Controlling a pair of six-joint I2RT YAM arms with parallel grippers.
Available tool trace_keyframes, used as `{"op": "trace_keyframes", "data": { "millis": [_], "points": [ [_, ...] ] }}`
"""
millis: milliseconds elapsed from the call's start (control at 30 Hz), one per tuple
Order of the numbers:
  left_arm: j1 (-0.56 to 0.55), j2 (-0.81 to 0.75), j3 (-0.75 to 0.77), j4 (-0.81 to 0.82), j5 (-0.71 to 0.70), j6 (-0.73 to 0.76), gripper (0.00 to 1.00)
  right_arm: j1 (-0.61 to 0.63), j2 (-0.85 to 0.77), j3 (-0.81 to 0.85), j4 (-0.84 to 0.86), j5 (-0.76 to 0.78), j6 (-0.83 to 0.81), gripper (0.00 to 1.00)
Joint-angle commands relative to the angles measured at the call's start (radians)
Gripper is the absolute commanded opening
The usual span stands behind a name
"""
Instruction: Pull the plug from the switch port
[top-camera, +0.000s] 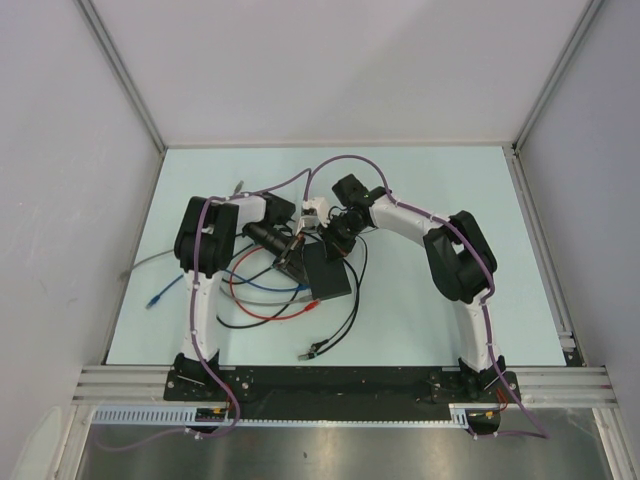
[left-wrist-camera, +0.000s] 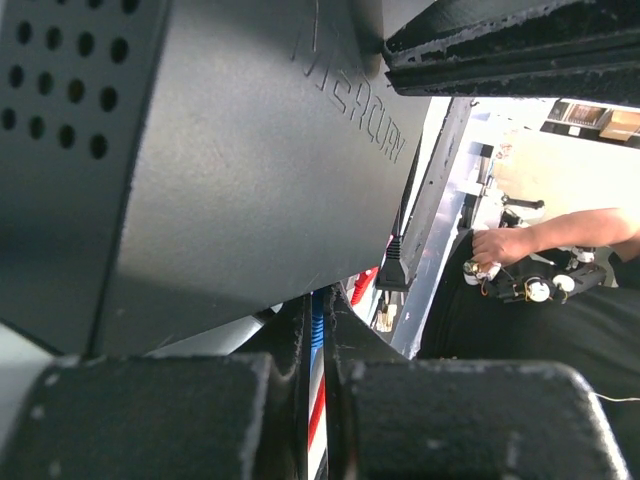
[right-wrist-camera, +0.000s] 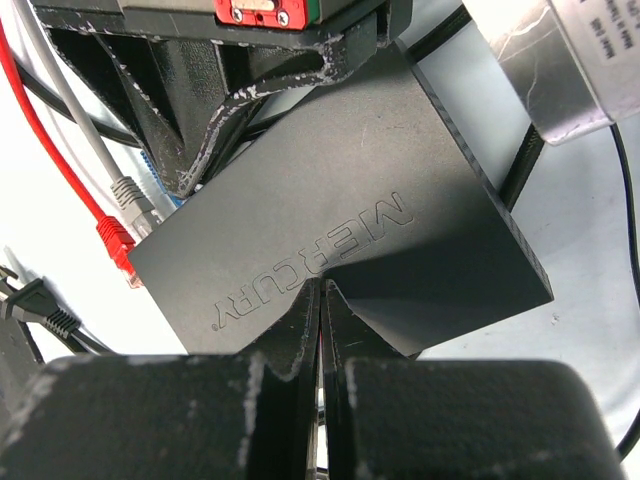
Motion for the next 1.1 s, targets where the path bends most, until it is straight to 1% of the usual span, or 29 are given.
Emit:
{"op": "trace_keyframes", "data": {
  "millis": [0,133,267,333,433,567,633,733,900,1033,1067],
  "points": [
    [-0.021,0.002,-0.023,0.006,-0.075,0.025,0.00,0.009,0.046,-0.061,-0.033,0.138,-0.039,0.00],
    [-0.021,-0.001,0.009,0.002,-0.064,0.013,0.00,0.009,0.045,-0.061,-0.037,0.141,-0.042,0.00],
    [-0.018,0.031,0.123,-0.046,-0.069,0.022,0.00,0.009,0.046,-0.058,-0.039,0.140,-0.044,0.00],
    [-0.015,0.044,0.140,-0.061,-0.063,0.030,0.00,0.009,0.046,-0.059,-0.039,0.140,-0.044,0.00],
    [-0.012,0.039,0.116,-0.055,-0.056,0.041,0.00,0.009,0.042,-0.065,-0.034,0.141,-0.044,0.00],
    [-0.012,0.009,0.008,-0.037,-0.072,0.065,0.00,0.009,0.042,-0.067,-0.034,0.143,-0.045,0.00],
    [-0.009,0.001,-0.012,-0.035,-0.070,0.074,0.00,0.009,0.043,-0.067,-0.034,0.141,-0.045,0.00],
    [0.008,0.001,0.011,-0.046,-0.073,0.077,0.00,0.009,0.046,-0.064,-0.036,0.137,-0.045,0.00],
    [0.027,0.041,0.128,-0.089,-0.089,0.079,0.00,0.007,0.048,-0.061,-0.039,0.132,-0.045,0.00],
    [0.028,0.065,0.128,-0.102,-0.070,0.100,0.00,0.012,0.051,-0.064,-0.037,0.131,-0.048,0.00],
    [0.028,0.062,0.096,-0.106,-0.066,0.114,0.00,0.013,0.052,-0.062,-0.036,0.131,-0.048,0.00]
  ]
}}
